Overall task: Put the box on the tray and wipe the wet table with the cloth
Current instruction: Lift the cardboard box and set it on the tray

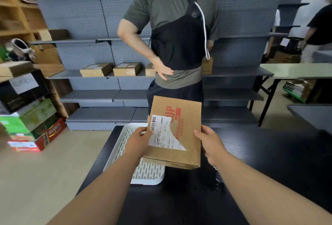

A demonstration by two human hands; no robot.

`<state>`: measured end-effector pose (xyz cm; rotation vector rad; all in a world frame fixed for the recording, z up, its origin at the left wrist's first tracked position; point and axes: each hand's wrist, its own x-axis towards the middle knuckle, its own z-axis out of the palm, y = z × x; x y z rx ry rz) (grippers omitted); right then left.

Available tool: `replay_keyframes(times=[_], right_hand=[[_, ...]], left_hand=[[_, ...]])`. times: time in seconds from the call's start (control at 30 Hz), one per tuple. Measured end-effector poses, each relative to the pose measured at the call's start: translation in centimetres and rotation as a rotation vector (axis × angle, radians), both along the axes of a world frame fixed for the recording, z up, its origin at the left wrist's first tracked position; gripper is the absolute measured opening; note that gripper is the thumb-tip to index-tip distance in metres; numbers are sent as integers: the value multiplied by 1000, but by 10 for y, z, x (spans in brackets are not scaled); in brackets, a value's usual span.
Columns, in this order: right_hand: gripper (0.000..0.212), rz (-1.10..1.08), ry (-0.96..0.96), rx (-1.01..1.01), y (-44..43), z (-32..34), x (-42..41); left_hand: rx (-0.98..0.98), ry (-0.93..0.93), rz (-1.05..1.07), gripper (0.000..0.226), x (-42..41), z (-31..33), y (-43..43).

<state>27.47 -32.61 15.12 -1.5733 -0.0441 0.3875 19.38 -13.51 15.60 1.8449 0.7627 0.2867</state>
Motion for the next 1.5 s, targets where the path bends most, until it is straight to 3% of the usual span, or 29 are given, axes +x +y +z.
replay_keyframes(times=[0.17, 0.3, 0.6, 0.9, 1.5], right_hand=[[32, -27, 24, -16, 47, -6, 3], [27, -42, 55, -44, 86, -13, 4], [40, -109, 113, -121, 155, -38, 11], [44, -76, 172, -264, 180, -55, 25], [43, -70, 193, -364, 196, -67, 57]], left_hand=[[-56, -1, -10, 25, 9, -10, 59], [-68, 25, -25, 27, 20, -22, 100], [-109, 41, -44, 23, 35, -53, 171], [-210, 91, -45, 30, 52, -76, 198], [-118, 165, -65, 32, 84, -92, 209]])
